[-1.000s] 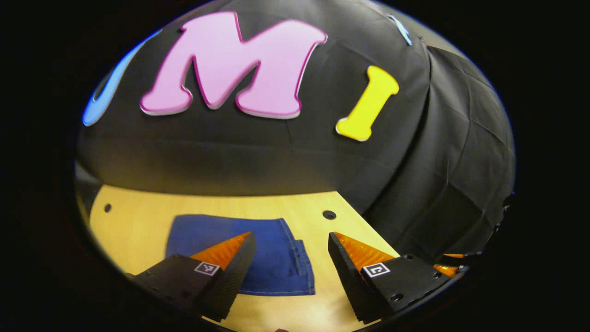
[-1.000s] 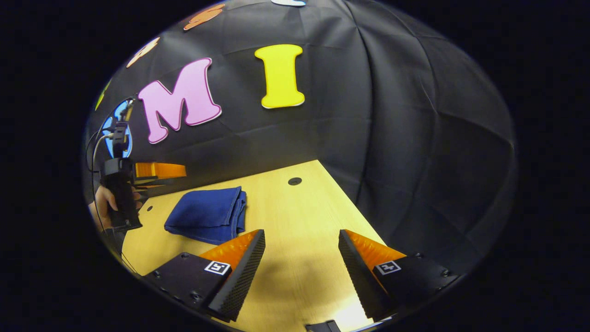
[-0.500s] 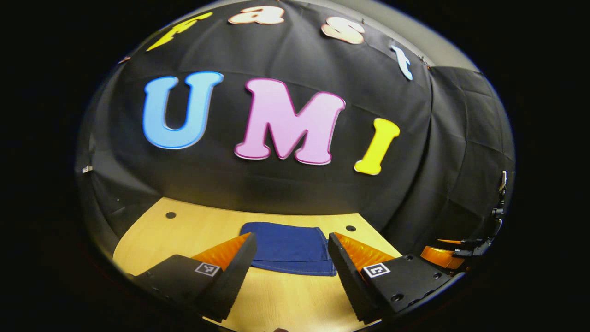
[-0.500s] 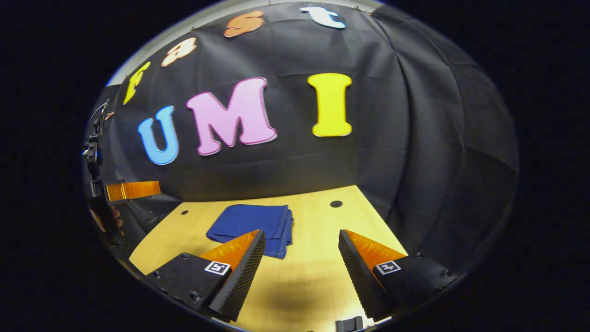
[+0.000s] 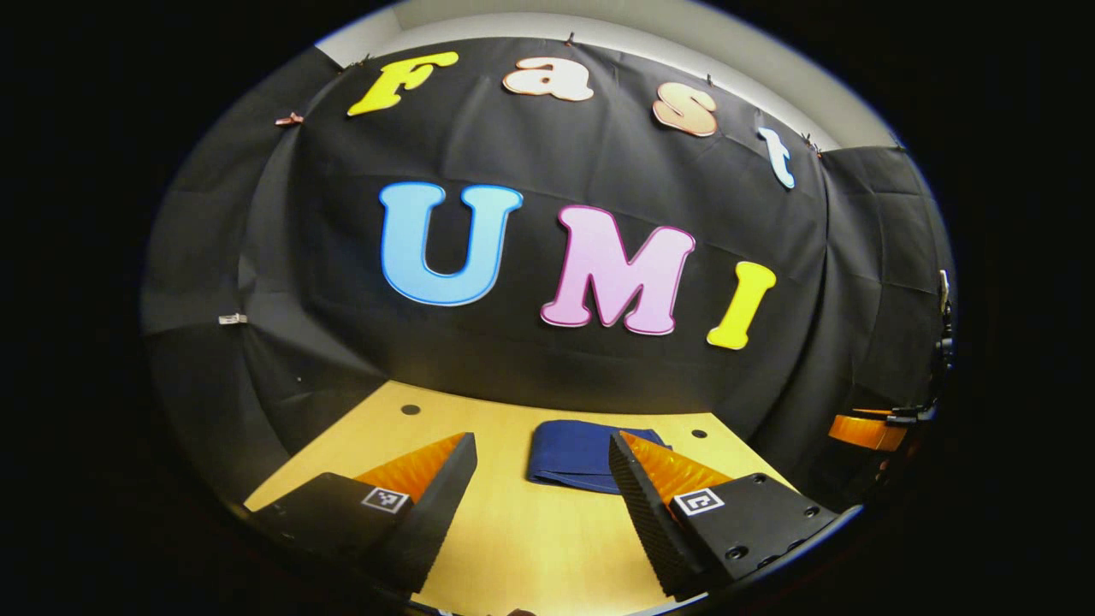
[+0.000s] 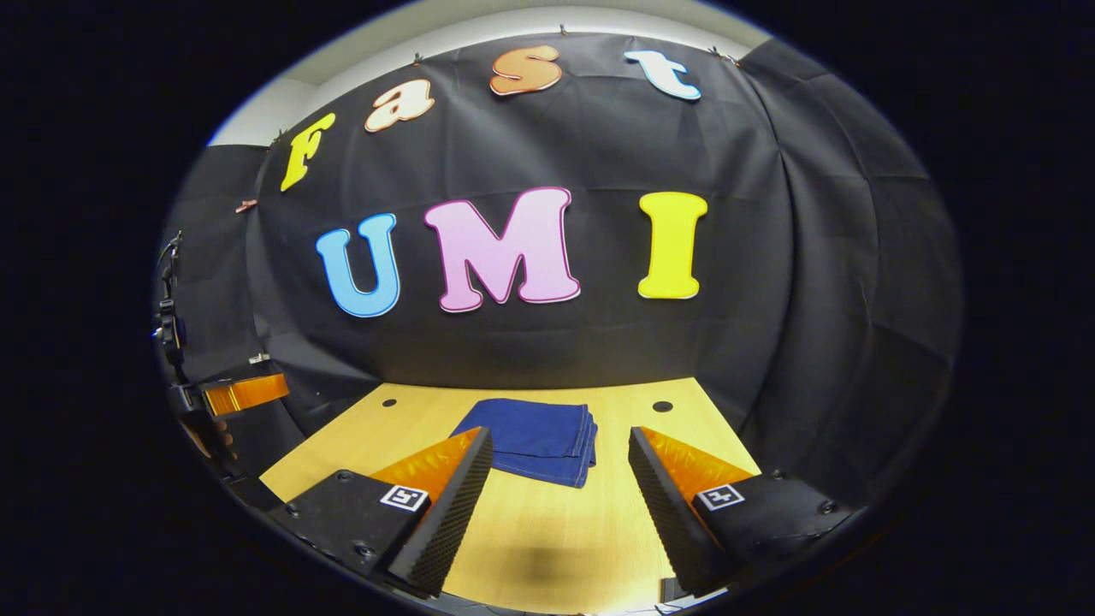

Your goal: Grasp the waist and the cuffs of the jeans and fold them to make the two legs overlap; first hold the waist and fold one-third of the jeans toward the cuffs, then hold the cuffs and fold the remaining one-third in the same direction to finish folding.

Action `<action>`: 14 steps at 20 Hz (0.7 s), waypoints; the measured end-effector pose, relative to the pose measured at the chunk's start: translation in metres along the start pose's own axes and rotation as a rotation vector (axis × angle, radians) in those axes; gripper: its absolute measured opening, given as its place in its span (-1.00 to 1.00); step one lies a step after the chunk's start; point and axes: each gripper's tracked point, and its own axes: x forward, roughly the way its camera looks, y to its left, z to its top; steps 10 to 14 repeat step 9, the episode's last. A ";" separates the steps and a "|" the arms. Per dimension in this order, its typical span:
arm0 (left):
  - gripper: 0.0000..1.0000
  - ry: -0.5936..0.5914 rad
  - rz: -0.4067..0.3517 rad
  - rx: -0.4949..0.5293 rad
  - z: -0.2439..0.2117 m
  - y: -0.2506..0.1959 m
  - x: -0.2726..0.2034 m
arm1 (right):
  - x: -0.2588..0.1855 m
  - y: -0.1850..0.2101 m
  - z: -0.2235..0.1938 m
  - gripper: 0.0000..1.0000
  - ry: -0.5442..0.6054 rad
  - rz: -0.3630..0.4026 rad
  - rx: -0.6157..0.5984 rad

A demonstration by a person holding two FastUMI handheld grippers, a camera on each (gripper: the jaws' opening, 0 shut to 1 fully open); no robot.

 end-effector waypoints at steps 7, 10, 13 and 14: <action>0.94 -0.030 0.040 0.057 0.016 0.036 -0.002 | 0.009 0.035 0.012 0.95 -0.030 0.020 -0.052; 0.94 -0.056 0.066 0.077 0.016 0.040 -0.006 | 0.010 0.044 0.014 0.94 -0.050 0.048 -0.051; 0.94 -0.056 0.066 0.077 0.016 0.040 -0.006 | 0.010 0.044 0.014 0.94 -0.050 0.048 -0.051; 0.94 -0.056 0.066 0.077 0.016 0.040 -0.006 | 0.010 0.044 0.014 0.94 -0.050 0.048 -0.051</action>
